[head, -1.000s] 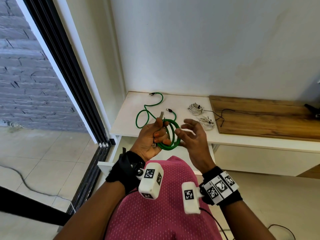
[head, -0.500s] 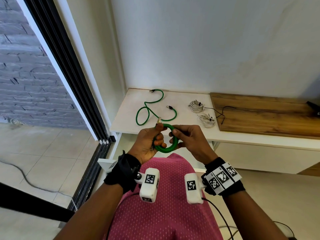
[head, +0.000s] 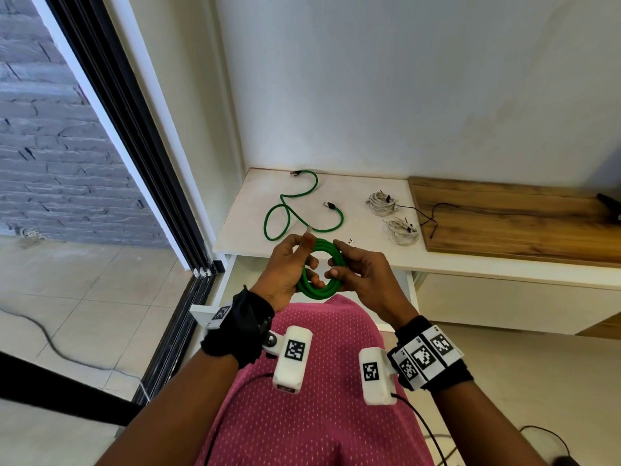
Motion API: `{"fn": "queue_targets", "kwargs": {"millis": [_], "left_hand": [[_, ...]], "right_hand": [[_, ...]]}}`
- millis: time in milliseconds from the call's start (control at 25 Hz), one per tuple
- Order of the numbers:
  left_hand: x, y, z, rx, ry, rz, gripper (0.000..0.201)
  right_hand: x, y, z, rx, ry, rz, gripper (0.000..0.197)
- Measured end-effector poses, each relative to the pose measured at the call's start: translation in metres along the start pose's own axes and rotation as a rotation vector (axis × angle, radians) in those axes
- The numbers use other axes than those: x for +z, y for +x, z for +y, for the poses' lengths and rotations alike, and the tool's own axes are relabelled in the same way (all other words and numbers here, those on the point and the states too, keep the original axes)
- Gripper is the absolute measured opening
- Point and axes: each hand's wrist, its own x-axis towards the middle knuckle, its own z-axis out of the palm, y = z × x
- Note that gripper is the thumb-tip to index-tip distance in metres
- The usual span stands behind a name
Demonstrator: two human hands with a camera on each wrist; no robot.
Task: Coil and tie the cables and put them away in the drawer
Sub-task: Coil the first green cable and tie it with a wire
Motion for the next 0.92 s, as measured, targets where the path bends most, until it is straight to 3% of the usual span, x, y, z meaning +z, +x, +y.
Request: {"fn": "queue_targets", "kwargs": {"millis": [160, 360, 520, 760, 920], "left_hand": [[0.0, 0.0, 0.002, 0.006, -0.008, -0.01, 0.036], [0.007, -0.003, 0.001, 0.022, 0.074, -0.074, 0.044], [0.009, -0.005, 0.008, 0.019, 0.134, -0.142, 0.046], [0.015, -0.007, 0.008, -0.005, 0.046, -0.143, 0.045], [0.02, -0.007, 0.007, -0.069, -0.101, -0.091, 0.038]], "right_hand": [[-0.001, 0.001, -0.002, 0.012, -0.105, 0.026, 0.061], [-0.009, 0.013, -0.022, -0.199, -0.565, -0.053, 0.073], [-0.008, 0.015, -0.021, -0.221, -0.641, -0.032, 0.064], [-0.004, 0.019, -0.007, -0.52, -0.759, 0.154, 0.044], [0.0, 0.018, -0.003, -0.518, -0.836, 0.252, 0.034]]}}
